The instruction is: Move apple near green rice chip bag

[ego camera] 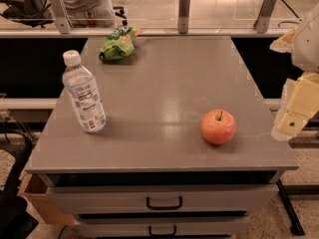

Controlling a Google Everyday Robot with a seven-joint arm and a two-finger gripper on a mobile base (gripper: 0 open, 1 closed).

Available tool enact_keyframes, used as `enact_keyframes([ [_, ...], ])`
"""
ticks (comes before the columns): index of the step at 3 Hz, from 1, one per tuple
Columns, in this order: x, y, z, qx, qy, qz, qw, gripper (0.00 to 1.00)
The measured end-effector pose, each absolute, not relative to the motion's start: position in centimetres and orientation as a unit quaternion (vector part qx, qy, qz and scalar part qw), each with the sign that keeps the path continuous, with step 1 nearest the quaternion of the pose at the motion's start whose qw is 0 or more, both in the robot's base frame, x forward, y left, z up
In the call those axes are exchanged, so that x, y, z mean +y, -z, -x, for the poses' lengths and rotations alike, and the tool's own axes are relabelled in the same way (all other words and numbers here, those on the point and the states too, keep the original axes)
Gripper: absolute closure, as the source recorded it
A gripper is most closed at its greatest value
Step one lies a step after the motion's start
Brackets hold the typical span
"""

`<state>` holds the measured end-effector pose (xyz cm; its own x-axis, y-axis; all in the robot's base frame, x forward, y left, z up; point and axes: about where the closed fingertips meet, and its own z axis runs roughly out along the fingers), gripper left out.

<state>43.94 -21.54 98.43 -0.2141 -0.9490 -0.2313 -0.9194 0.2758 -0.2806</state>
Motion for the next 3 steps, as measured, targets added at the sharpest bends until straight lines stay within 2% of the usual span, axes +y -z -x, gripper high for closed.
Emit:
enact_keyframes([
  [1, -21.7, -98.0, -44.2, 0.779, 0.023, 0.591, 0.209, 0.0],
  [3, -24.5, -92.1, -46.7, 0.759, -0.079, 0.538, 0.358, 0.0],
])
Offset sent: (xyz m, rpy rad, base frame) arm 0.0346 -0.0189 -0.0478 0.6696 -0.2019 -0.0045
